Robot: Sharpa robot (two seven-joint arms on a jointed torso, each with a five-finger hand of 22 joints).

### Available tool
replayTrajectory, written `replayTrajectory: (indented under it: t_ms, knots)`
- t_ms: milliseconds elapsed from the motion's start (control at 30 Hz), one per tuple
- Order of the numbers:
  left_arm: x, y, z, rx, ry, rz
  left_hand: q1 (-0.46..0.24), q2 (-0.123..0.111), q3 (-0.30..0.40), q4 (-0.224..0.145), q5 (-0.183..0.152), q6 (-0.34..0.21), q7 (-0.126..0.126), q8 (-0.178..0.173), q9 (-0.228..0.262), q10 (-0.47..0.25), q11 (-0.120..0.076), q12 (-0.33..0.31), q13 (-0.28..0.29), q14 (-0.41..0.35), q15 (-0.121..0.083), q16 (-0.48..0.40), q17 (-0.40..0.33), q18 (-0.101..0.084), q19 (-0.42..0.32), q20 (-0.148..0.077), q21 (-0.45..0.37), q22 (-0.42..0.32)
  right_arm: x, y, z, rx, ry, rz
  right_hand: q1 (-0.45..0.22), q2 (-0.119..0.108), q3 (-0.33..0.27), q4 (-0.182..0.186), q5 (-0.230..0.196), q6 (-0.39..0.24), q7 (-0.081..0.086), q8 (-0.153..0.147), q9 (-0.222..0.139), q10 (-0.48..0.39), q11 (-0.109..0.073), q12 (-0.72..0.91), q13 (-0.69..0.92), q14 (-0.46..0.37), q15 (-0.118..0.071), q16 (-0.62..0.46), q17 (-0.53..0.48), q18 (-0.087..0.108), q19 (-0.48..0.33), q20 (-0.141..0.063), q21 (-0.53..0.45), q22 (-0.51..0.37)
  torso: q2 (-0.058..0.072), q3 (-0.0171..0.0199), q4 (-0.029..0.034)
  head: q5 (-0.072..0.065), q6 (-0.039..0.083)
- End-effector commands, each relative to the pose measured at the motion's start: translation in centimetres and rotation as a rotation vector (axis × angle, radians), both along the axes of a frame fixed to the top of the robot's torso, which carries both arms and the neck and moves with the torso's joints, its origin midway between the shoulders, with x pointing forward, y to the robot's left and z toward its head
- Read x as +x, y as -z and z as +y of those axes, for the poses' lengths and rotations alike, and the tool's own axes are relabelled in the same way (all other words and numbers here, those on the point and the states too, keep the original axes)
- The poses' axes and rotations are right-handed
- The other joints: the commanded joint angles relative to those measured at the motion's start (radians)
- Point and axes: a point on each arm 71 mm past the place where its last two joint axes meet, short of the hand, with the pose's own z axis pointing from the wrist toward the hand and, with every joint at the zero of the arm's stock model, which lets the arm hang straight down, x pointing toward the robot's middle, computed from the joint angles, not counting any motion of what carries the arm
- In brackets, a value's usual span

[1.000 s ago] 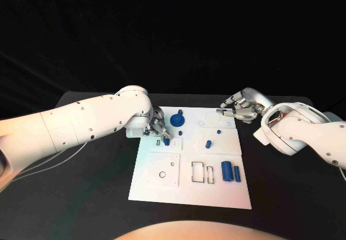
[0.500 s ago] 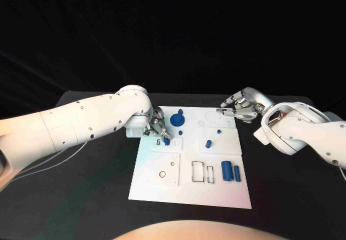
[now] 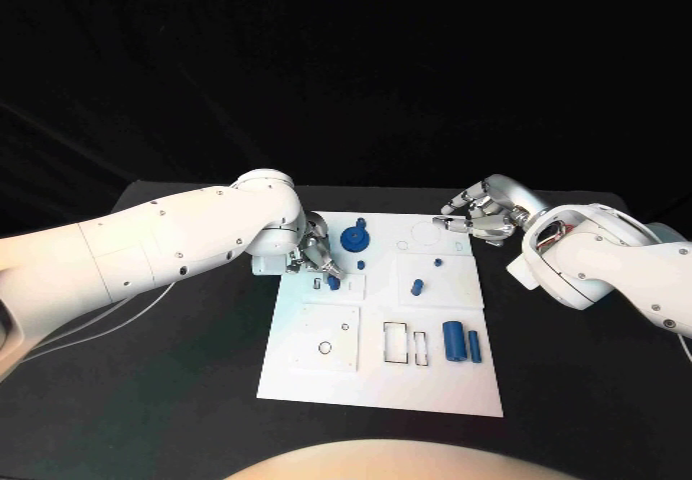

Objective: Assemble the parts on the task board

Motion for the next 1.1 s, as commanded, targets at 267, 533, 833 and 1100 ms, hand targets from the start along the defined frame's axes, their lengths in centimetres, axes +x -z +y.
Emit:
replayTrajectory:
  t_ms: [267, 533, 833, 1100]
  knots:
    - [-0.24, 0.16, 0.26, 0.021, -0.019, 0.049, 0.035, 0.001, 0.005, -0.008, 0.002, -0.004, 0.001, -0.001, -0.003, -0.006, 0.001, -0.004, -0.002, 0.094, 0.005, -0.005, 0.223, -0.001, -0.01, 0.002, -0.004, -0.001, -0.03, 0.11, 0.08, -0.007, -0.009, 0.004, -0.005, 0.002, -0.005, -0.001, 0.006, 0.006, -0.004, 0.006, 0.001, 0.002, -0.004, 0.002, 0.024, 0.043, -0.005, -0.004, -0.001, 0.019, 0.001, -0.001, -0.004, -0.001, 0.0, -0.0001, -0.0005, 0.0, -0.001]
    - [-0.28, 0.19, 0.28, 0.011, -0.024, 0.059, 0.114, 0.011, 0.058, -0.037, 0.004, -0.006, -0.003, -0.004, -0.008, -0.009, -0.003, -0.009, -0.007, 0.094, 0.002, -0.005, 0.223, -0.001, -0.011, 0.0, -0.004, -0.001, -0.03, 0.14, 0.08, -0.008, -0.009, 0.006, -0.005, 0.004, -0.006, -0.001, 0.007, 0.006, -0.004, 0.007, 0.001, 0.003, -0.004, 0.004, 0.025, 0.044, -0.006, -0.003, 0.002, 0.019, 0.002, -0.001, -0.003, 0.0, 0.0, -0.0002, 0.0001, 0.0, -0.001]
    - [-0.34, 0.26, 0.25, -0.017, -0.038, 0.081, 0.169, 0.019, 0.139, -0.076, 0.004, -0.014, -0.002, 0.001, -0.007, -0.007, -0.003, -0.016, -0.014, 0.094, 0.001, -0.005, 0.223, -0.001, -0.011, -0.001, -0.003, 0.001, -0.02, 0.17, 0.06, -0.009, -0.009, 0.008, -0.005, 0.004, -0.006, -0.001, 0.007, 0.006, -0.004, 0.007, 0.001, 0.003, -0.004, 0.004, 0.025, 0.044, -0.006, -0.003, 0.002, 0.019, 0.002, -0.001, -0.003, 0.0, -0.001, 0.0002, -0.0001, 0.002, -0.001]
    - [-0.54, 0.37, 0.41, -0.051, -0.051, 0.12, 0.185, 0.017, 0.219, -0.123, 0.005, -0.026, 0.004, 0.017, 0.002, -0.002, 0.001, -0.023, -0.02, 0.094, 0.006, -0.005, 0.223, -0.001, -0.011, -0.001, 0.0, 0.005, -0.03, 0.19, 0.01, -0.01, -0.008, 0.01, -0.005, 0.004, -0.006, -0.001, 0.007, 0.006, -0.004, 0.007, 0.001, 0.003, -0.004, 0.004, 0.025, 0.044, -0.006, -0.003, 0.002, 0.019, 0.002, -0.001, -0.003, 0.0, -0.001, 0.0003, -0.0002, 0.002, -0.003]
